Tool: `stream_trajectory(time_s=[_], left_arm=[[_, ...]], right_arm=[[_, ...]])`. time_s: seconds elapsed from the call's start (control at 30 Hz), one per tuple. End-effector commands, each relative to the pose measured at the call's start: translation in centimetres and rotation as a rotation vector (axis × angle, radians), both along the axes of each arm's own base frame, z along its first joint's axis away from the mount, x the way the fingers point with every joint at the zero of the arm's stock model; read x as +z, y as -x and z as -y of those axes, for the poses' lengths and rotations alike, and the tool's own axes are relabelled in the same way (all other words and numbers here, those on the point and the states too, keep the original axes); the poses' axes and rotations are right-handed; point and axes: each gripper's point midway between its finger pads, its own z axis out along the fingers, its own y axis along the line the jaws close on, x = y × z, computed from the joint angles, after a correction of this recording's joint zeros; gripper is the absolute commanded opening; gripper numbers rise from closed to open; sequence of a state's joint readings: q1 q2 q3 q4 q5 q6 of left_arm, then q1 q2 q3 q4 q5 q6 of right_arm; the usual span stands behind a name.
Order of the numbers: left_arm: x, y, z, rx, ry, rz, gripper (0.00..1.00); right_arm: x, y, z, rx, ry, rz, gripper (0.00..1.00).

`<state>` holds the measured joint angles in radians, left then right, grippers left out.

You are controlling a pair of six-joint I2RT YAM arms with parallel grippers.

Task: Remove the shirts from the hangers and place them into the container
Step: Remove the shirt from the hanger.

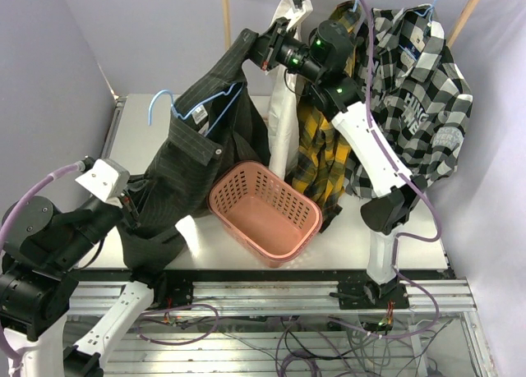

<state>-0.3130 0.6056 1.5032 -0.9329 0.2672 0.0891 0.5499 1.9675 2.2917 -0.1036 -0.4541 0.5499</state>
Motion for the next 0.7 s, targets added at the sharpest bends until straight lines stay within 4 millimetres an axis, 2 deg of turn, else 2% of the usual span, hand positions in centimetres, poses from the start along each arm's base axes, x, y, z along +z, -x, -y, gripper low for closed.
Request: stream_trajectory(time_s=[0.0, 0.17, 0.23, 0.33, 0.47, 0.53, 0.57, 0.67], left_arm=[[1.5, 0.3, 1.3, -0.078, 0.015, 0.053, 0.07], [2.5, 0.9, 1.4, -0.096, 0.028, 0.078, 0.07], [2.9, 1.2, 1.6, -0.113, 0.032, 0.082, 0.07], [3.4, 1.7, 1.7, -0.127, 0.036, 0.088, 0.07], [3.5, 2.2, 1.6, -0.130, 0.036, 0.086, 0.07], [3.5, 2.3, 1.5, -0.124, 0.038, 0.086, 0.07], [3.5, 2.3, 1.4, -0.122, 0.039, 0.087, 0.07], [3.5, 2.2, 1.6, -0.129, 0.044, 0.087, 0.07]], right_arm=[[-0.1, 0.8, -0.7, 0.086, 0.010, 0.007, 0.00], [-1.5, 0.0, -0.6, 0.053, 0.052, -0.026, 0.00], [-3.3, -1.5, -0.9, 0.026, 0.069, -0.056, 0.00], [-3.6, -2.5, -0.5, 0.002, 0.059, -0.063, 0.00], [-3.1, -4.2, 1.0, -0.055, 0.029, -0.070, 0.00], [-3.0, -4.2, 0.9, -0.041, 0.007, -0.079, 0.00], [-2.9, -4.9, 1.8, -0.045, -0.003, -0.083, 0.00], [-3.6, -4.4, 1.2, 0.023, -0.005, -0.101, 0.00]])
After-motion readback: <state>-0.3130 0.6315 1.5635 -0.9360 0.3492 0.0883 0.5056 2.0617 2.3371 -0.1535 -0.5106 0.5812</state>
